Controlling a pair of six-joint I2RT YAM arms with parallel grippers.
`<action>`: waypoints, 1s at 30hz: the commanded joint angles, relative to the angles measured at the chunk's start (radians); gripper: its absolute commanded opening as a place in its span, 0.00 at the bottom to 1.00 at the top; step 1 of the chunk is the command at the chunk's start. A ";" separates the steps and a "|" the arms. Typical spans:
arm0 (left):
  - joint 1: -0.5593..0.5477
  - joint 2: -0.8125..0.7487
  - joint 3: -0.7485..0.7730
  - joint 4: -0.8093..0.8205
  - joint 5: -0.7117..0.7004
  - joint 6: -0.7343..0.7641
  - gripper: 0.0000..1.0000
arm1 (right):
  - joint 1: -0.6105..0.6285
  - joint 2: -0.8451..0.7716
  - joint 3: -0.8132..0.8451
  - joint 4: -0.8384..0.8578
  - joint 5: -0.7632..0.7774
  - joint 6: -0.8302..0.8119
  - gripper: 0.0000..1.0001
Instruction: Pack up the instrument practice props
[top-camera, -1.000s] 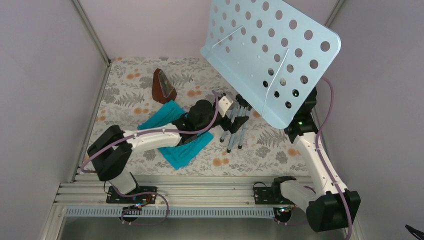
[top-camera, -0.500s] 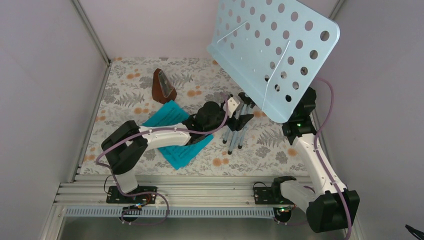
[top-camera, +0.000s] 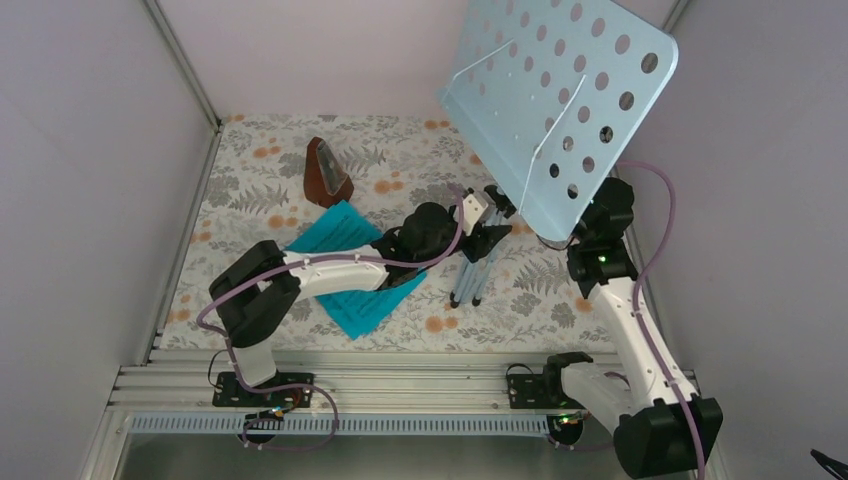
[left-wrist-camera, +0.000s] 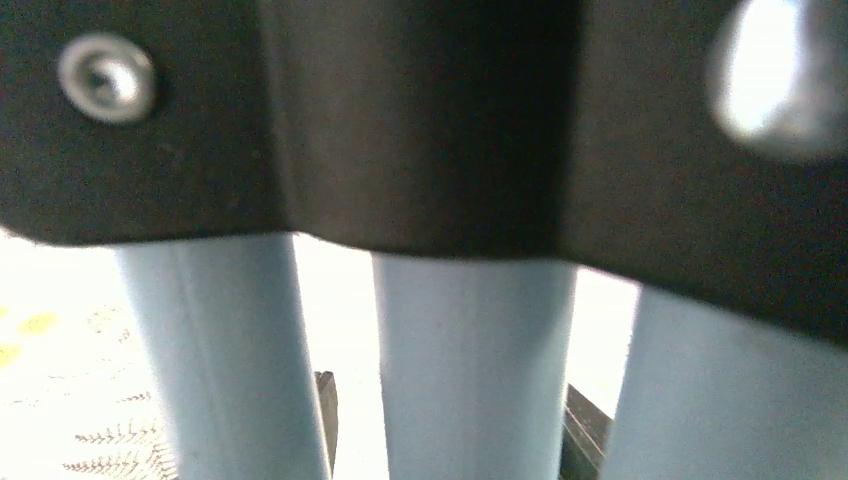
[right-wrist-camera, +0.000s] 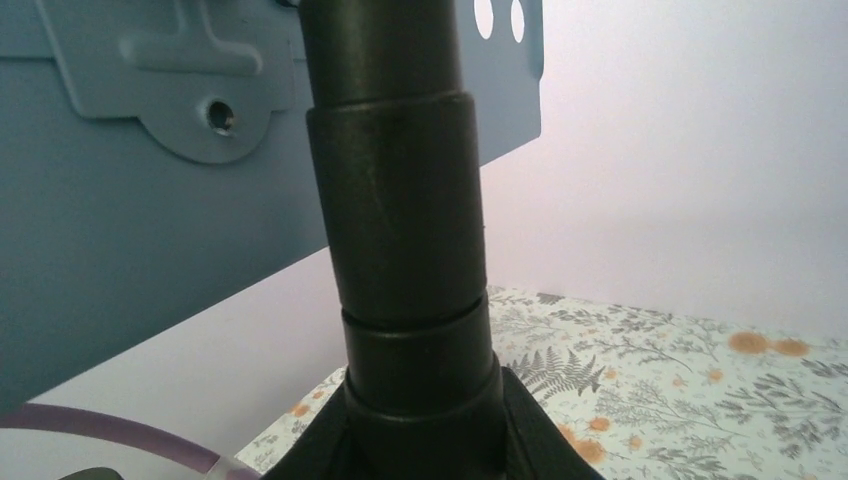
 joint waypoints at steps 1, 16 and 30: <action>-0.002 -0.058 0.008 -0.058 -0.020 -0.018 0.26 | 0.011 -0.094 0.022 -0.001 0.166 0.022 0.04; -0.011 -0.253 -0.024 -0.476 -0.086 -0.090 0.02 | 0.001 -0.132 -0.293 0.008 0.504 0.249 0.13; 0.046 -0.249 0.007 -0.524 -0.170 0.058 0.02 | -0.004 -0.198 -0.540 0.005 0.536 0.317 0.64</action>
